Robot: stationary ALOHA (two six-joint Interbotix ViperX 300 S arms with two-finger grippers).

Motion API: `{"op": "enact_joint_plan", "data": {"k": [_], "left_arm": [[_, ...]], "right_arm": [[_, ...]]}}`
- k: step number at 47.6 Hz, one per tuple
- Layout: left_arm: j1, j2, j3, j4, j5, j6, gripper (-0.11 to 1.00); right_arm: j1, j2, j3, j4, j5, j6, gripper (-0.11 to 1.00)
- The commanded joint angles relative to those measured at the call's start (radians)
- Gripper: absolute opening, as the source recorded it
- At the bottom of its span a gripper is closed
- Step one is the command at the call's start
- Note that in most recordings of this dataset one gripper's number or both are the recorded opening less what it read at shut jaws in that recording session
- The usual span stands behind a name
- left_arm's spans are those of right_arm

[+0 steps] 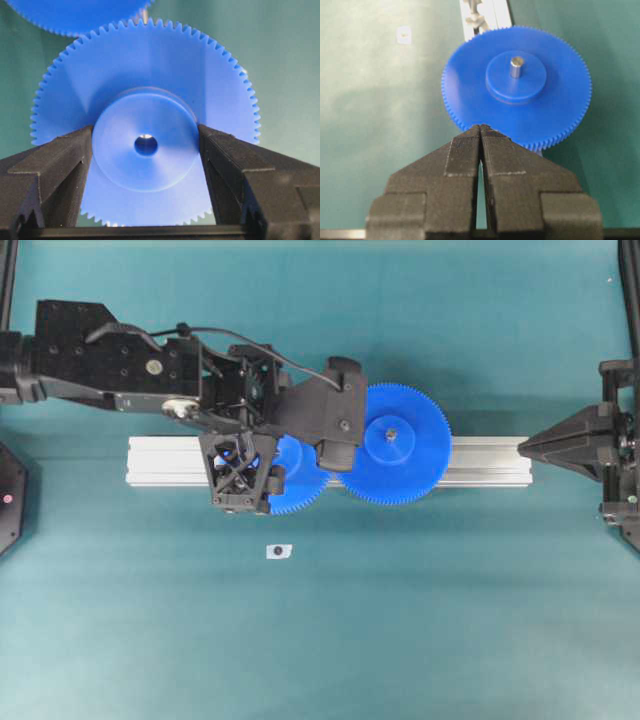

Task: Insert the small gear onto the shaft.
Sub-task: 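Align the held gear's bore above the left shaft, meshing with large gear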

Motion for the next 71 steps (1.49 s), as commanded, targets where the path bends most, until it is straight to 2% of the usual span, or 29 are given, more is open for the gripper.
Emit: {"op": "enact_joint_plan", "data": {"k": [1, 25, 71], "left_arm": [[0.005, -0.038, 0.0, 0.005, -0.031, 0.002, 0.69], [0.006, -0.023, 0.075, 0.005, -0.107, 0.003, 0.69], [0.041, 0.052, 0.086, 0.005, -0.155, 0.031, 0.69]], "right_arm": [[0.0, 0.005, -0.011, 0.002, -0.008, 0.011, 0.05], [0.0, 0.005, -0.011, 0.002, -0.008, 0.012, 0.05], [0.0, 0.005, -0.011, 0.002, -0.005, 0.015, 0.05]]}}
